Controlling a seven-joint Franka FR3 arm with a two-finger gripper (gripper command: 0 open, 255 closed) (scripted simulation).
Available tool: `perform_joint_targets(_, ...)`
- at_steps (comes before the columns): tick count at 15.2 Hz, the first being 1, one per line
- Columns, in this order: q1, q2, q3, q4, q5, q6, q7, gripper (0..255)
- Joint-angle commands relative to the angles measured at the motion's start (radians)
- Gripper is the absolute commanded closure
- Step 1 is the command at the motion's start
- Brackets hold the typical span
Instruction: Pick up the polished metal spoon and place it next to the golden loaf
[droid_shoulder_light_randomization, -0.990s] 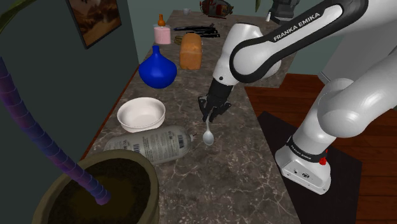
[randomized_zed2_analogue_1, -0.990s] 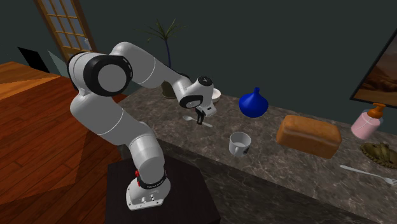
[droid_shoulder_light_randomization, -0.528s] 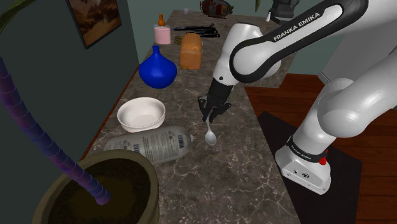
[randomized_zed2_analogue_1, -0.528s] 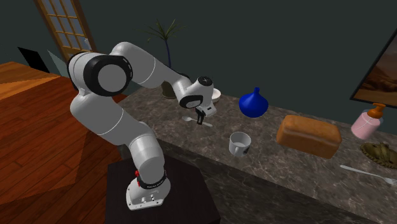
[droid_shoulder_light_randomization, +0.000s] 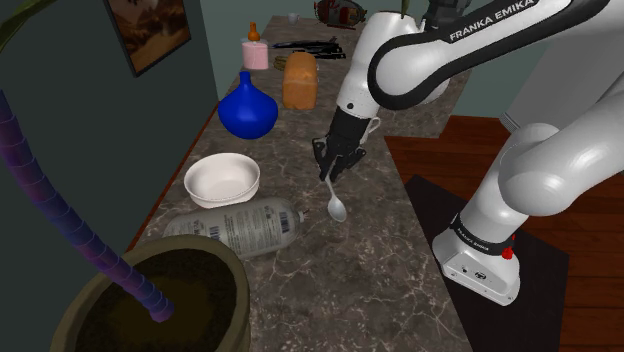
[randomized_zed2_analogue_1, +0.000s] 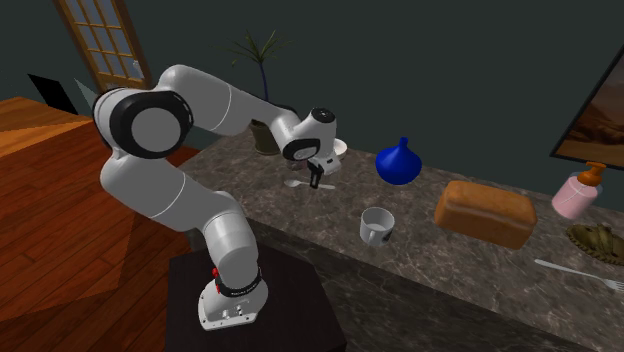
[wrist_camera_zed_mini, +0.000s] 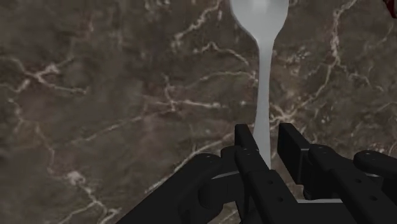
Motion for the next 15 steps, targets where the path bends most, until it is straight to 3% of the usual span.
perform_joint_targets(1, -0.003, -0.024, -0.005, 0.011, -0.011, -0.035, 0.011, 255)
perform_joint_targets(15, -0.027, -0.127, -0.044, 0.132, -0.083, -0.253, 0.077, 255)
